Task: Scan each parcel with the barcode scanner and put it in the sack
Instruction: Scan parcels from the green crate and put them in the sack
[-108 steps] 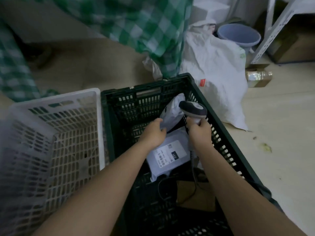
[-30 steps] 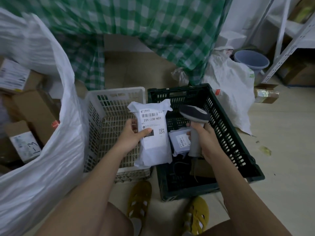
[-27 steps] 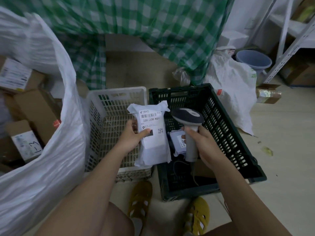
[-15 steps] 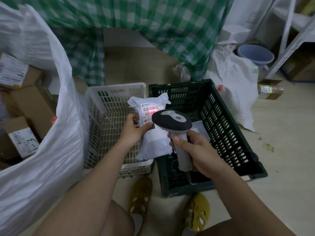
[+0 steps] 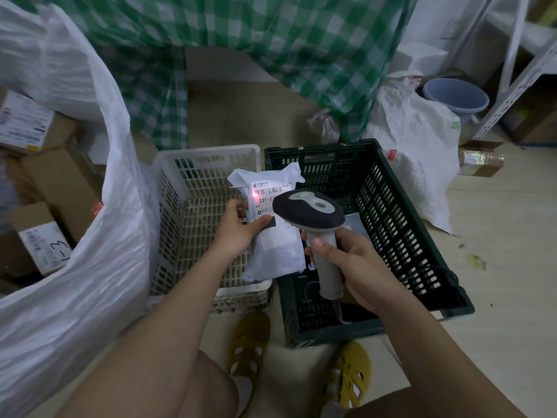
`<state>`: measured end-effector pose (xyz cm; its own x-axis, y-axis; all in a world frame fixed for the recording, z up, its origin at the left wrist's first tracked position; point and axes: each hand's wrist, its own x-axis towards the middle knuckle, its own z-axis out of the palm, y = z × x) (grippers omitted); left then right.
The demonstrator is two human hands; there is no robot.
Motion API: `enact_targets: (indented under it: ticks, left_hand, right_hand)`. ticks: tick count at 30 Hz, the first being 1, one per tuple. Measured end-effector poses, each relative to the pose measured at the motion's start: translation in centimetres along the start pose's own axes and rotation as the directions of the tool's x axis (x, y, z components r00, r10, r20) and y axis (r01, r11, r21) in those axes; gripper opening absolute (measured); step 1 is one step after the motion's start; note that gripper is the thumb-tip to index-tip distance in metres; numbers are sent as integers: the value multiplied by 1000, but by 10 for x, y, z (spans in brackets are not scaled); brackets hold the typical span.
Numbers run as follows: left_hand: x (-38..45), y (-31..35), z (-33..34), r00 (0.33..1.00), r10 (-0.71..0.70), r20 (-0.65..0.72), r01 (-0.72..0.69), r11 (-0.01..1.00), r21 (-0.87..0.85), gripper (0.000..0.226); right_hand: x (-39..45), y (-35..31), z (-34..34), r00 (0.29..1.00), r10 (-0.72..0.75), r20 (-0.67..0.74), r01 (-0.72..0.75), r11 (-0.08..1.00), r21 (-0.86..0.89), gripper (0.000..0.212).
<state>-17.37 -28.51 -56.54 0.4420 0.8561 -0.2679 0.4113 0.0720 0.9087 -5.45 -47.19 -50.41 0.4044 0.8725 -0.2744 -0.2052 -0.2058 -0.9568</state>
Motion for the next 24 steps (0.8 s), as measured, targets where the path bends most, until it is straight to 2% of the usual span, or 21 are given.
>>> enact_targets:
  ticks: [7, 13, 18, 24]
  left_hand:
    - [-7, 4, -1, 1000, 4, -11, -4, 1000, -3, 45]
    - [-45, 22, -1, 991, 61, -119, -68, 997, -49, 40]
    - [-95, 63, -18, 972, 172, -161, -190, 976, -106, 36]
    - [-144, 135, -82, 898, 332, -288, -379, 917, -123, 39]
  right_hand:
    - [3, 3, -3, 999, -26, -25, 27, 999, 37, 21]
    - [6, 4, -9, 977, -22, -214, 59, 984, 167, 19]
    - [0, -4, -7, 951, 20, -310, 32, 986, 161, 31]
    - [-4, -54, 23, 962, -94, -256, 119, 989, 84, 16]
